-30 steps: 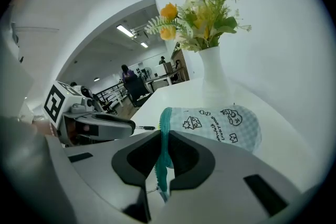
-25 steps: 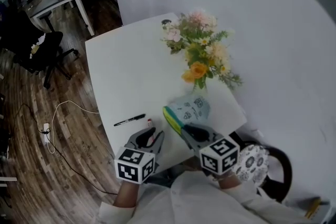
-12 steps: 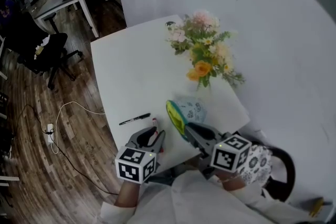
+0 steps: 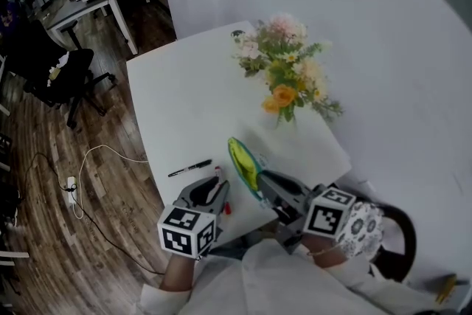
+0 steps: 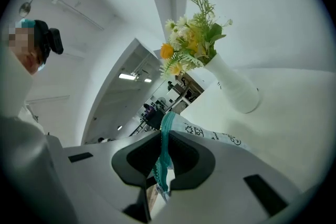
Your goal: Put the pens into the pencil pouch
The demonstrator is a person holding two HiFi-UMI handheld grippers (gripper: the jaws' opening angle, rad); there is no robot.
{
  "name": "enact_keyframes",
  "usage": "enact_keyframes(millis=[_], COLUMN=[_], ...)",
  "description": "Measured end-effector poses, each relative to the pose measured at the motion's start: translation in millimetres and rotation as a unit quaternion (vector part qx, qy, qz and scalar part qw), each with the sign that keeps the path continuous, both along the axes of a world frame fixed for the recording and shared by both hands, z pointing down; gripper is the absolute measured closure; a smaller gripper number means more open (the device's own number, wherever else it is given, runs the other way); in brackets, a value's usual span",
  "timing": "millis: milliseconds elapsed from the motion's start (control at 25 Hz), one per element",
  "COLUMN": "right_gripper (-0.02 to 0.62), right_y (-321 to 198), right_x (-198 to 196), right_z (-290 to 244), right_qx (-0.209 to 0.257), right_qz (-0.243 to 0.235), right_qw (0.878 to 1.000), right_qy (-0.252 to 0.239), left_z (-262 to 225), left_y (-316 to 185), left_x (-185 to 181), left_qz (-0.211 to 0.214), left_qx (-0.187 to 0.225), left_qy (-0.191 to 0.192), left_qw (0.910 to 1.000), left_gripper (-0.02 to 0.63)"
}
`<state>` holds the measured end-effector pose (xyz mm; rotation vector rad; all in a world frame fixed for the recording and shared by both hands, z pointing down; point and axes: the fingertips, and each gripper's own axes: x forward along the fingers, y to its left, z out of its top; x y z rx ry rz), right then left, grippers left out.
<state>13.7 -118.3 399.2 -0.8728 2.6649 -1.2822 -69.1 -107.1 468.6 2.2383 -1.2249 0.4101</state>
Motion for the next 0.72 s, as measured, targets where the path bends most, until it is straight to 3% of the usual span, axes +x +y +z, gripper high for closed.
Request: enact_keyframes(millis=[360, 720], right_gripper=[0.551, 0.551], right_y=[-3.9, -4.1], right_x=[2.1, 6.2], right_z=[5.5, 9.8], right_qx=[-0.046, -0.060], right_qz=[0.007, 0.000], right_qw=[0.995, 0.993], right_qy=[-0.086, -0.103], left_z=[14.4, 42.2], left_y=[-2.8, -8.9], left_x=[-9.1, -10.2], left_qz=[-0.005, -0.005], left_qx=[-0.027, -0.071], left_qy=[-0.015, -0.060], left_qw=[0.9995, 0.9956], left_gripper=[0.523, 0.523])
